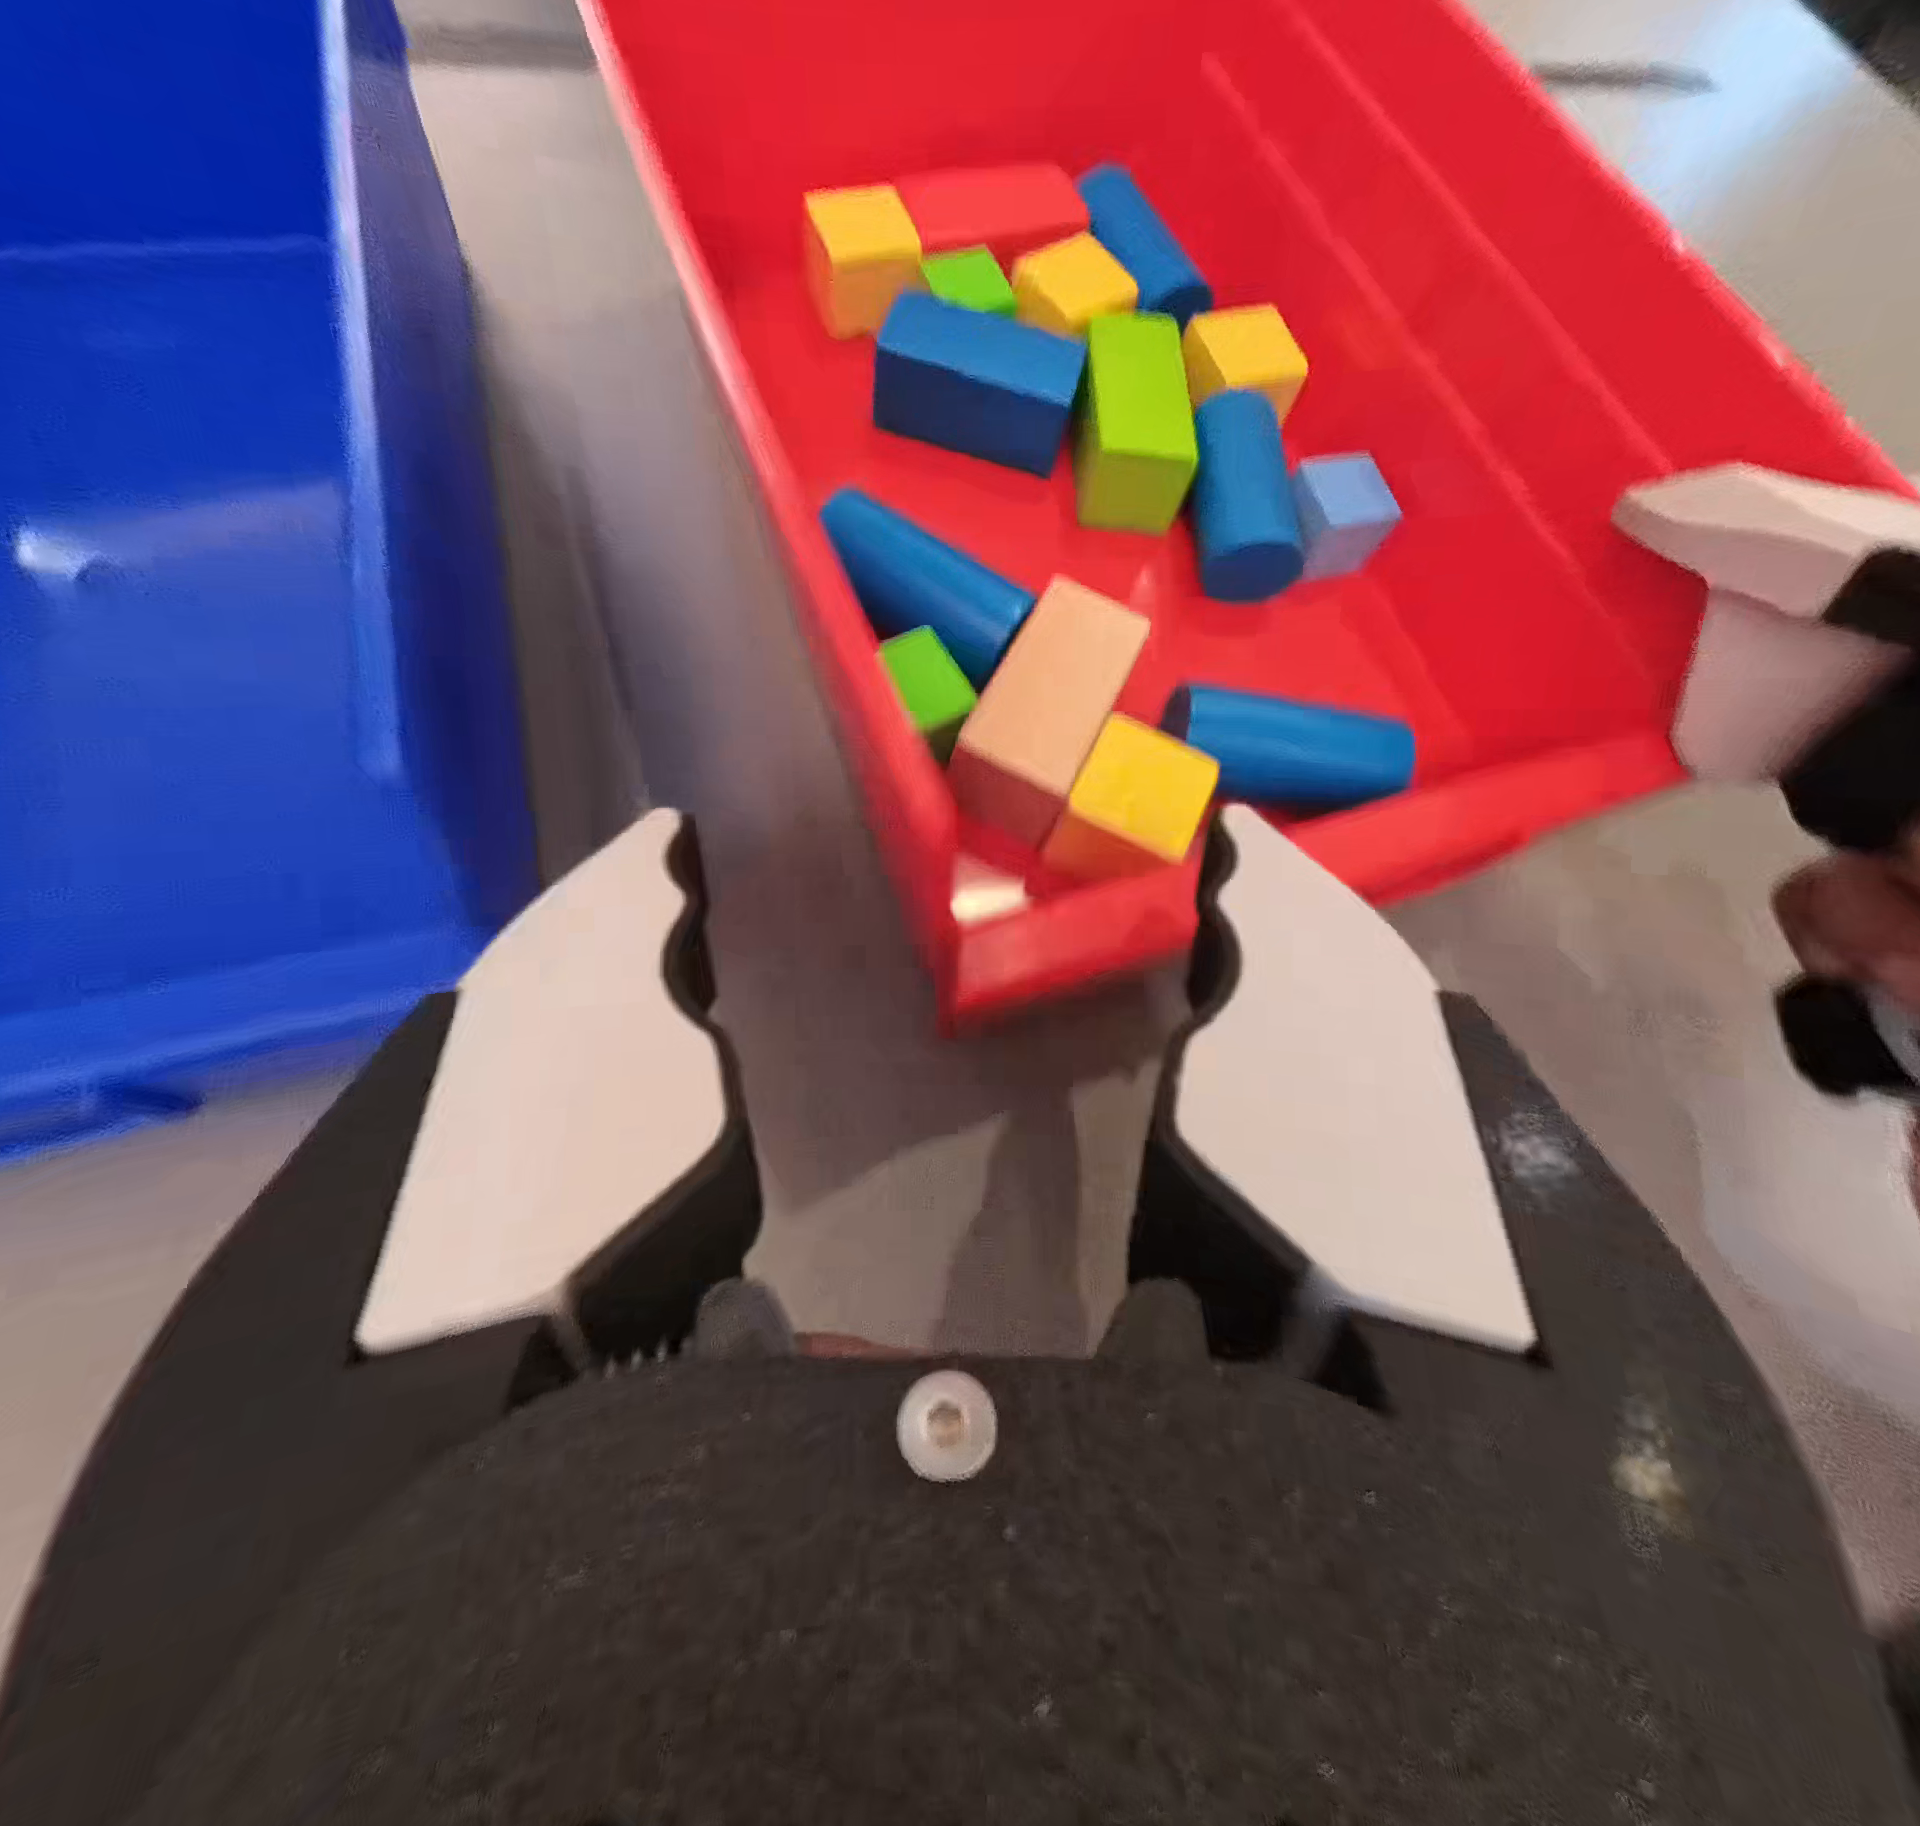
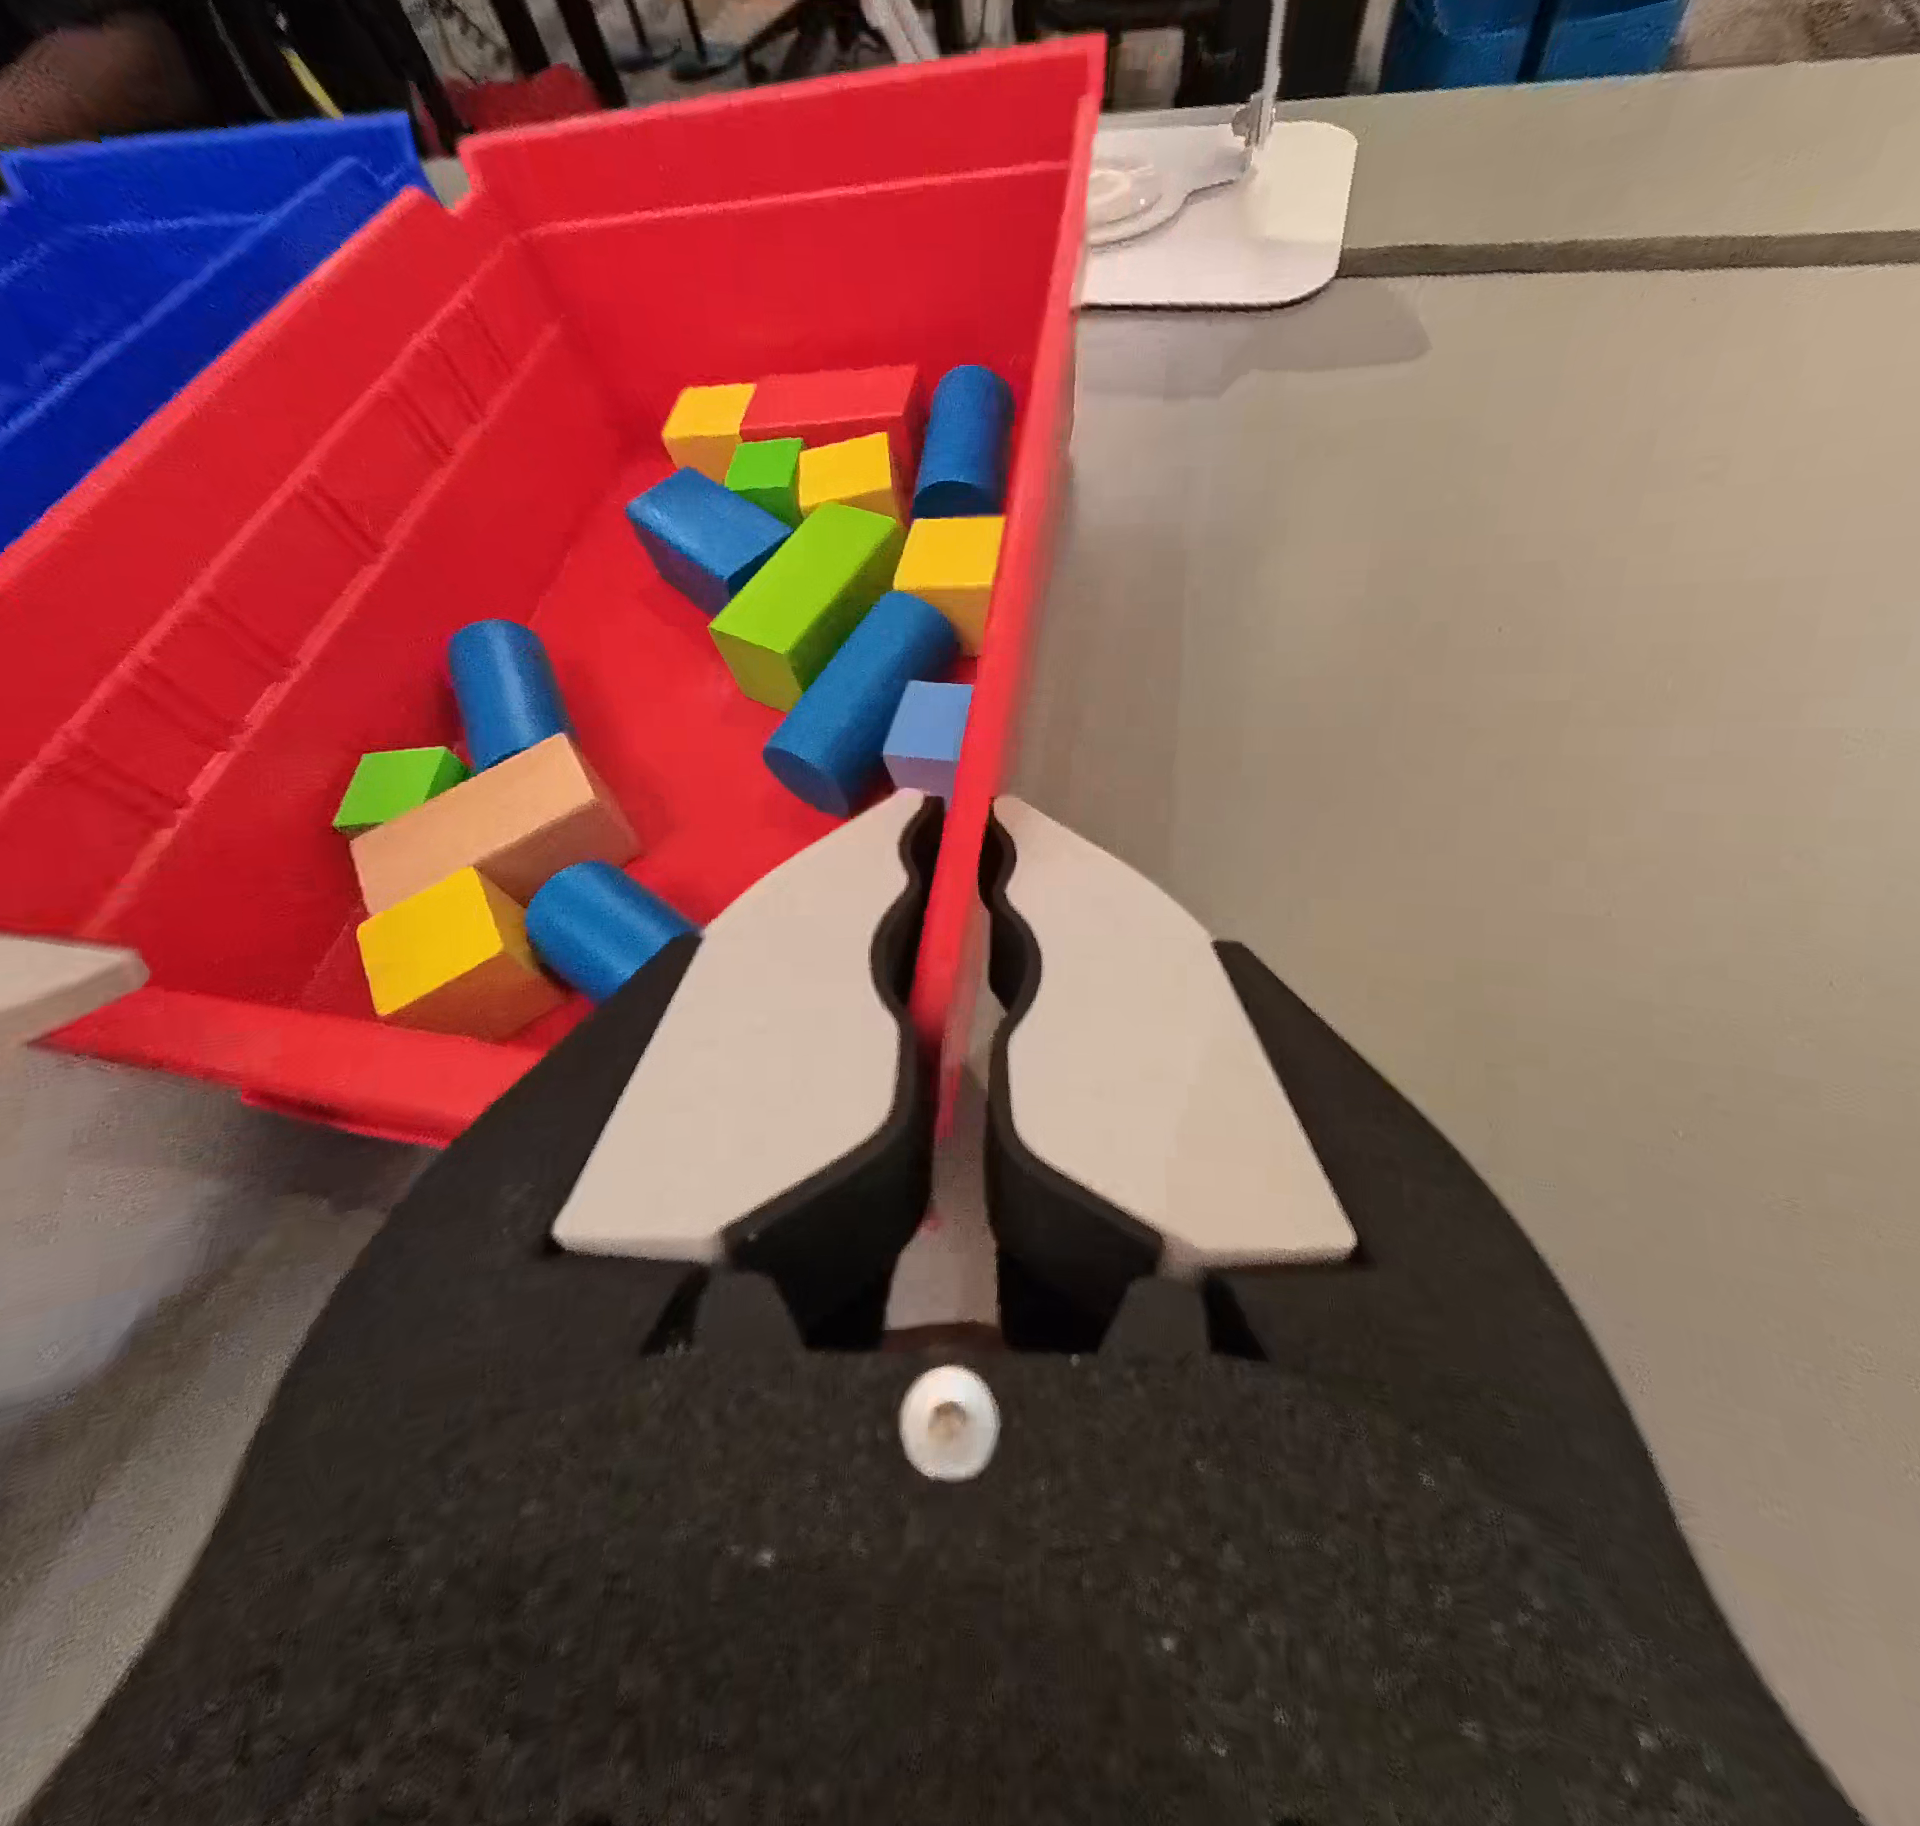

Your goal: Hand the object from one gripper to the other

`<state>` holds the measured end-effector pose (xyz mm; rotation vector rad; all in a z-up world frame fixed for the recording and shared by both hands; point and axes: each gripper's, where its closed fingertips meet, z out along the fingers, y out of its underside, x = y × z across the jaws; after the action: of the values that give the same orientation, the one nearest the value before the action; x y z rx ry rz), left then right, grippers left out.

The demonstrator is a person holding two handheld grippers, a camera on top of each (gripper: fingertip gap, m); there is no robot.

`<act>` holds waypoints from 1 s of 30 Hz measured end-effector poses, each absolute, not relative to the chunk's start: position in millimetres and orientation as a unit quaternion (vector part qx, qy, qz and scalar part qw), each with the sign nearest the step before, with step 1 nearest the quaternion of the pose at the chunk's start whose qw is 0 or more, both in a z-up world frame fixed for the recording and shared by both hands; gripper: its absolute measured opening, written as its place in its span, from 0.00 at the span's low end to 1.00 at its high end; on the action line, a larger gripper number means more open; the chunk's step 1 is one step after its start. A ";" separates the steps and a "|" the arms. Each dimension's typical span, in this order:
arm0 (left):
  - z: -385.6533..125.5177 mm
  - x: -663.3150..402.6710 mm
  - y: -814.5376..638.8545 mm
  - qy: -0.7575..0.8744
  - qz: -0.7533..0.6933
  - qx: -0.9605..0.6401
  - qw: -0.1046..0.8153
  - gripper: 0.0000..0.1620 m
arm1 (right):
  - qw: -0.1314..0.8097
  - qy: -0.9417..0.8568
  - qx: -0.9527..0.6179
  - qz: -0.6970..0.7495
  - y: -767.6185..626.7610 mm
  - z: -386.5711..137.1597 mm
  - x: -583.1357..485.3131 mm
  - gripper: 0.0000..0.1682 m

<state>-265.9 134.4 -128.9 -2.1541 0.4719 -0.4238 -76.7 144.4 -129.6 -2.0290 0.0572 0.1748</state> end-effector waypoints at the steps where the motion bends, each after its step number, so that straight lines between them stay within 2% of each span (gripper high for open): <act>1: -121.5 -276.7 121.8 0.188 -0.175 -0.865 0.430 0.55 | 0.523 0.025 -0.849 0.074 141.4 -130.2 -72.8 0.04; 3: -99.3 -317.8 105.2 0.161 -0.189 -0.856 0.453 0.55 | 0.526 0.036 -0.846 0.080 135.6 -127.8 -65.7 0.04; 6: -79.4 -430.4 121.0 0.102 -0.112 -0.849 0.506 0.44 | 0.530 0.045 -0.840 0.103 128.4 -127.7 -63.0 0.04; 7: -81.3 -470.2 133.4 0.089 -0.075 -0.853 0.508 0.40 | 0.534 0.042 -0.837 0.110 127.0 -126.9 -64.5 0.05; 9: -98.2 -528.6 161.0 0.062 -0.050 -0.872 0.483 0.41 | 0.540 0.040 -0.831 0.129 126.5 -126.4 -69.0 0.07; 12: -117.4 -539.9 200.8 0.067 -0.120 -0.874 0.465 0.39 | 0.539 0.039 -0.830 0.140 125.1 -128.8 -73.1 0.11; 14: -126.4 -524.8 221.1 0.105 -0.124 -0.873 0.460 0.34 | 0.535 0.042 -0.834 0.127 123.9 -128.1 -70.7 0.07; 15: -133.6 -518.2 229.3 0.123 -0.109 -0.876 0.453 0.29 | 0.529 0.040 -0.840 0.117 124.1 -128.1 -69.2 0.05; 16: -141.1 -514.3 235.7 0.134 -0.094 -0.881 0.443 0.21 | 0.524 0.044 -0.844 0.105 124.8 -128.6 -67.7 0.04; 17: -143.2 -513.8 240.4 0.126 -0.089 -0.884 0.442 0.18 | 0.519 0.051 -0.848 0.093 125.0 -130.1 -65.9 0.04; 18: -141.4 -516.4 242.9 0.110 -0.093 -0.885 0.442 0.03 | 0.520 0.054 -0.848 0.087 125.1 -128.3 -66.6 0.04; 20: -136.2 -530.2 240.9 0.088 -0.074 -0.890 0.442 0.01 | 0.518 0.062 -0.849 0.088 128.3 -128.3 -74.5 0.04; 30: -59.9 -680.4 146.6 -0.035 0.126 -0.858 0.496 0.02 | 0.538 0.076 -0.833 0.107 170.3 -128.2 -191.2 0.05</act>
<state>-680.4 146.6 -59.9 -2.0794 -0.0847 0.3059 -191.2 170.3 -128.2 -1.9813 0.1819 0.2555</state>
